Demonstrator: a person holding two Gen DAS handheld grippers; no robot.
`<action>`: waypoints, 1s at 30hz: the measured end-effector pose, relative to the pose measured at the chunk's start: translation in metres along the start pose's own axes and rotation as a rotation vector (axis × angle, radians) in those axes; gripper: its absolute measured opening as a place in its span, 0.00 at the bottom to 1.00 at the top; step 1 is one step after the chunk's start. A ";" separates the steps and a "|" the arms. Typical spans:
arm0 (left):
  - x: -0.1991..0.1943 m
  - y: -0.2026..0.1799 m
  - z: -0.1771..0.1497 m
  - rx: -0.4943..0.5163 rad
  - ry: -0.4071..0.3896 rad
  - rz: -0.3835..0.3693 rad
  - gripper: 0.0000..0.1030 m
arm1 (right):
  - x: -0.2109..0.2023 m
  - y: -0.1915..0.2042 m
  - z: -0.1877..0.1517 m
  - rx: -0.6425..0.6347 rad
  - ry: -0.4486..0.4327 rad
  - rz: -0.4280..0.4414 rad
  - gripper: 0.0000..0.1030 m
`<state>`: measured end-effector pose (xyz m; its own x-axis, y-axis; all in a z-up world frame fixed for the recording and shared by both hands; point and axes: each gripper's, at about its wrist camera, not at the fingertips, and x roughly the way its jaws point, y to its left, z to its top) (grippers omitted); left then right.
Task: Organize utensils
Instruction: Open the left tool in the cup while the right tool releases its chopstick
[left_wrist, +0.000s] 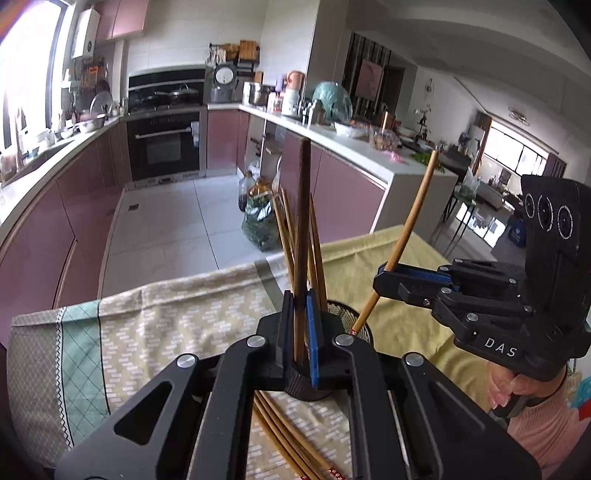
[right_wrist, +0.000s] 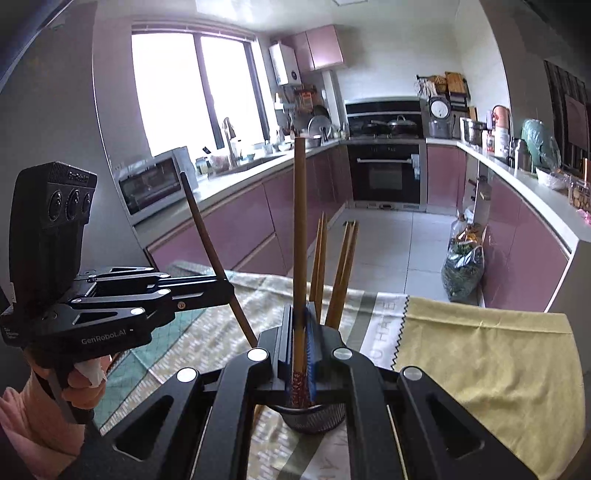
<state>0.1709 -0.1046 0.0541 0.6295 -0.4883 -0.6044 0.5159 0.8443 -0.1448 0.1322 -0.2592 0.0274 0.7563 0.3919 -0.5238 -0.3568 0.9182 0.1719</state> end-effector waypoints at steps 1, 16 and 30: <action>0.005 0.001 -0.001 0.003 0.014 -0.007 0.07 | 0.004 -0.001 -0.001 0.001 0.014 -0.001 0.05; 0.052 0.015 0.008 -0.022 0.077 0.001 0.07 | 0.038 -0.005 -0.004 0.035 0.096 -0.011 0.07; 0.026 0.034 -0.026 -0.070 -0.013 0.057 0.32 | 0.011 0.000 -0.018 0.046 0.036 0.030 0.18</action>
<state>0.1899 -0.0827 0.0126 0.6643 -0.4412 -0.6034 0.4375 0.8840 -0.1648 0.1307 -0.2557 0.0062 0.7251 0.4176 -0.5476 -0.3524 0.9082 0.2258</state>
